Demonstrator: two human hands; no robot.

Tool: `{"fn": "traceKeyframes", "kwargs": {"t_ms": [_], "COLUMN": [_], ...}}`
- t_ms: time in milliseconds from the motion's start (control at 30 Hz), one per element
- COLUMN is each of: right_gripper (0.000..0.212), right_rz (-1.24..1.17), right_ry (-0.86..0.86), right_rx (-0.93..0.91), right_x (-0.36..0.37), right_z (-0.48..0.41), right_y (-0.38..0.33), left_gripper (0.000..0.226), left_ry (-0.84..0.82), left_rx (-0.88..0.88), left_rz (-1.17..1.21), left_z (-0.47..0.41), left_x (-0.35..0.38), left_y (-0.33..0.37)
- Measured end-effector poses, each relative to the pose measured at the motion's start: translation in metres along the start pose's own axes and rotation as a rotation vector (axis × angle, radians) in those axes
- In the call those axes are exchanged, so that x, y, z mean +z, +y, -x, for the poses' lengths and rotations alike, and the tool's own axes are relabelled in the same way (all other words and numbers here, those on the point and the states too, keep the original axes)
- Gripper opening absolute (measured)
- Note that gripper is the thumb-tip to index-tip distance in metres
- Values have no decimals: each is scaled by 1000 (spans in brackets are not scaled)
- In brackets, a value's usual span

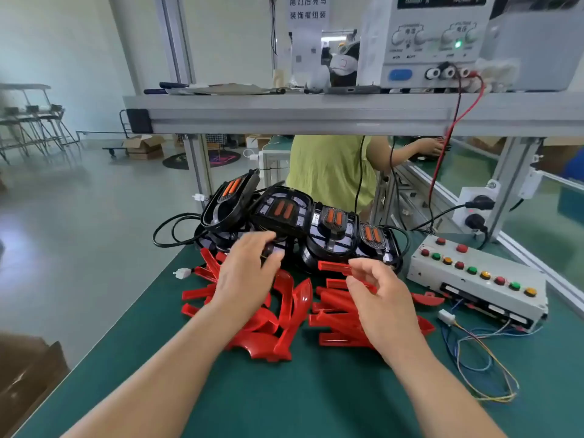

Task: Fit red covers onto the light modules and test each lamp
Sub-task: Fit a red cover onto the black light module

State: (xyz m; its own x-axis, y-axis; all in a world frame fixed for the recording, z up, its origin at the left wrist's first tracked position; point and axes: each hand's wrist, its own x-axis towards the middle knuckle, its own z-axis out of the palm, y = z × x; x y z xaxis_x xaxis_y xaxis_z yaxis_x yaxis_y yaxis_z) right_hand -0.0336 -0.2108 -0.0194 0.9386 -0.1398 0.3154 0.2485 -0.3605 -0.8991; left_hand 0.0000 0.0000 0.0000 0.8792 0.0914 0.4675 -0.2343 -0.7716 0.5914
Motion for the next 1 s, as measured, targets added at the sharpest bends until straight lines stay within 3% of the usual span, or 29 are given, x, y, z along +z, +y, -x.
{"fn": "traceKeyframes", "kwargs": {"t_ms": [100, 333, 433, 633, 900, 1000], "right_gripper": [31, 48, 48, 41, 36, 51], "right_rz": [37, 109, 54, -9, -24, -92], "right_ry": [-63, -154, -174, -218, -272, -354], "right_rx": [27, 35, 72, 76, 53, 75], "right_x": [1, 8, 16, 28, 33, 41], "right_z": [-13, -58, -66, -64, -52, -45], "right_y": [-2, -26, -32, -39, -45, -51], "left_gripper": [46, 58, 48, 16, 18, 22], "left_ry": [96, 111, 113, 50, 217, 242], "left_rx": [-72, -196, -216, -192, -36, 96], "left_rz": [-57, -278, -402, -413, -337, -325], "left_z": [-31, -82, -91, -103, -61, -28], "left_x": [-5, -10, -8, -19, -46, -51], "left_y": [-12, -34, -42, -45, -27, -6]}}
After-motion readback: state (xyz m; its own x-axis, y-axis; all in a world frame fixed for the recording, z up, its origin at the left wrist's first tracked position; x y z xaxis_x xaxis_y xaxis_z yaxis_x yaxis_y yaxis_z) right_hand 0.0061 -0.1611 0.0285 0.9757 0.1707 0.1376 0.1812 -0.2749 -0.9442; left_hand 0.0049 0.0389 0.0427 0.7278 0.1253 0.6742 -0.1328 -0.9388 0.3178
